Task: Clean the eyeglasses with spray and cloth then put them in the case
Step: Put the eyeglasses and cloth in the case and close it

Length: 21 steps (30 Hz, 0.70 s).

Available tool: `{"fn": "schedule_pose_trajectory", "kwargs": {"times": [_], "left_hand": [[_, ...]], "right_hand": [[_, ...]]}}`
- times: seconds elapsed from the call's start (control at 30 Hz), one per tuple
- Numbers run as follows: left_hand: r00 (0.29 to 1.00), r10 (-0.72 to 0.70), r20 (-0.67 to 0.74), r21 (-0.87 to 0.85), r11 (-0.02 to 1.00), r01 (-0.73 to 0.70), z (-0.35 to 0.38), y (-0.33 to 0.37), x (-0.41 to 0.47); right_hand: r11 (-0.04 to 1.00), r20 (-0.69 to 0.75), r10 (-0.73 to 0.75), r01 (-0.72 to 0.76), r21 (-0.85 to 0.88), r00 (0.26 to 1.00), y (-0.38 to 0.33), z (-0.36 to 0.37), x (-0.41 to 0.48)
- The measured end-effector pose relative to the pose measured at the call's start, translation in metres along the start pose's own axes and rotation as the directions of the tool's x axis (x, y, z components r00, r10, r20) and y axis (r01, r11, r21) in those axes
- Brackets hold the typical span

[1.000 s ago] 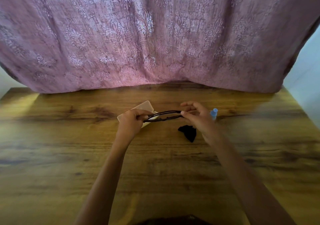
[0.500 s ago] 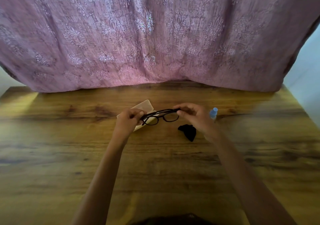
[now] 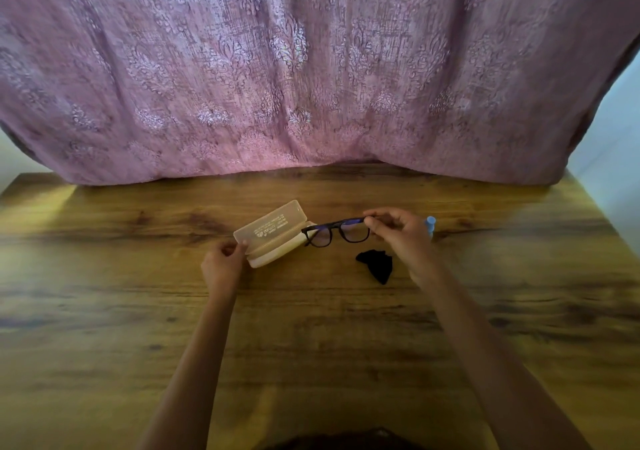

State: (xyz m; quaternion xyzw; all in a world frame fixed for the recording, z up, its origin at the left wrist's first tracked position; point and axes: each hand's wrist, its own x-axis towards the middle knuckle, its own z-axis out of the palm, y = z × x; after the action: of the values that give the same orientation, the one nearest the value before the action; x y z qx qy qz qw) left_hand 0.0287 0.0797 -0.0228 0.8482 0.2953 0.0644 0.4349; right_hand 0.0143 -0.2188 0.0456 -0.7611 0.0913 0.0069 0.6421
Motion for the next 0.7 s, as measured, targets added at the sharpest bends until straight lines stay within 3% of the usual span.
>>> {"fn": "schedule_pose_trajectory", "kwargs": {"times": [0.2,0.37,0.57,0.7], "left_hand": [[0.999,-0.006,0.039,0.012,1.000,0.006,0.007,0.006,0.009],[0.988,0.154,0.019,-0.007,0.988,-0.154,0.018,0.014,0.002],[0.920,0.392,0.034,-0.006,0.920,-0.392,0.033,0.023,-0.007],[0.887,0.460,0.034,-0.025,0.888,-0.459,0.043,0.022,-0.009]], "right_hand": [[1.000,-0.007,0.001,-0.001,0.016,1.000,0.002,0.000,0.000],[0.999,-0.013,0.023,-0.022,0.034,1.000,0.003,-0.003,0.001],[0.998,0.030,0.063,-0.063,-0.005,0.998,0.005,-0.003,0.002],[0.987,0.062,0.139,-0.134,-0.084,0.988,0.006,0.002,0.010]]}}
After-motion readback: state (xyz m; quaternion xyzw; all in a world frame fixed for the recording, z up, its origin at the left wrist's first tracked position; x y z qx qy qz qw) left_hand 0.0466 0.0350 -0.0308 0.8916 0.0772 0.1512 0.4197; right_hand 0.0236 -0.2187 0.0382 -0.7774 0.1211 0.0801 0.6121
